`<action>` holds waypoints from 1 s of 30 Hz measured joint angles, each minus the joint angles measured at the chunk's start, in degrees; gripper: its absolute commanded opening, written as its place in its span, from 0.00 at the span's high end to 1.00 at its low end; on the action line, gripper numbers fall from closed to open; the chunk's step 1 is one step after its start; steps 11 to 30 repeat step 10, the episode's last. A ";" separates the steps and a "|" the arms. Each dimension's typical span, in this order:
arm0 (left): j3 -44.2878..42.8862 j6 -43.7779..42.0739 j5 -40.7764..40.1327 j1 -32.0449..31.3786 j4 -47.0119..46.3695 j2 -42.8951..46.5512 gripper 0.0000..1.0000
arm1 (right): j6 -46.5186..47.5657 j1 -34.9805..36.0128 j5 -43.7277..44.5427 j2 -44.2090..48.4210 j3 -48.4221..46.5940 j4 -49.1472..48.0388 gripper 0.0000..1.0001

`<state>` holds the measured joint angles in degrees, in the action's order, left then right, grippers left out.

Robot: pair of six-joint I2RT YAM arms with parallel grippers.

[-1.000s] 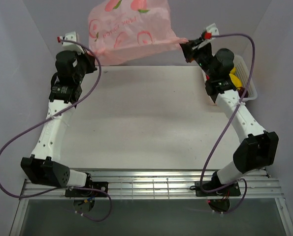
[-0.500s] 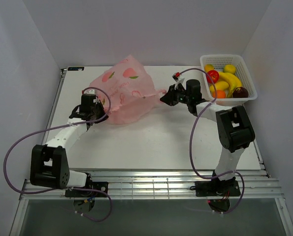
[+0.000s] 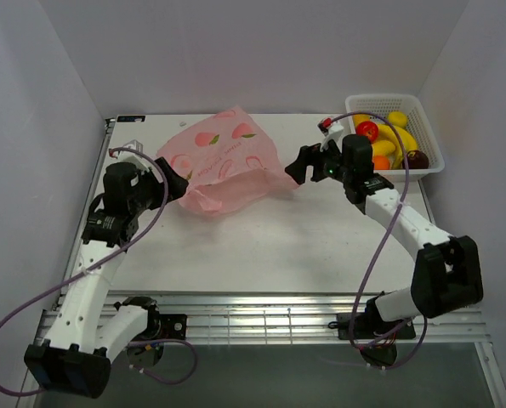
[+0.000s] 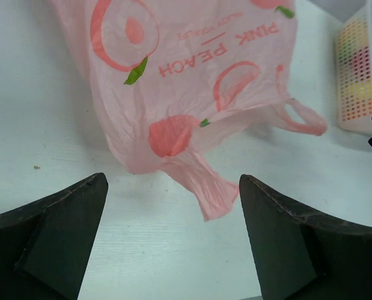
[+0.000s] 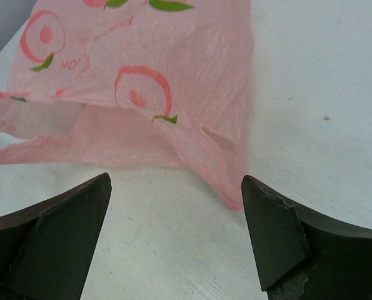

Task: Take the fake fruits out of the plastic bag
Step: Reset both arms

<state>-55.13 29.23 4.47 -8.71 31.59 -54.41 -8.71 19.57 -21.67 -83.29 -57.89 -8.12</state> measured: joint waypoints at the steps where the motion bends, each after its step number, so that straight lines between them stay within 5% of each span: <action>1: -0.83 -0.26 -0.07 0.00 0.76 2.25 0.02 | 0.09 0.00 2.19 3.02 0.42 0.96 0.10; 10: -5.35 0.66 -4.37 -0.02 1.99 14.93 0.02 | 0.04 0.04 24.46 25.86 6.14 10.73 0.10; 30: -5.35 0.66 -4.37 -0.02 1.99 14.93 0.02 | 0.04 0.04 24.46 25.86 6.14 10.73 0.10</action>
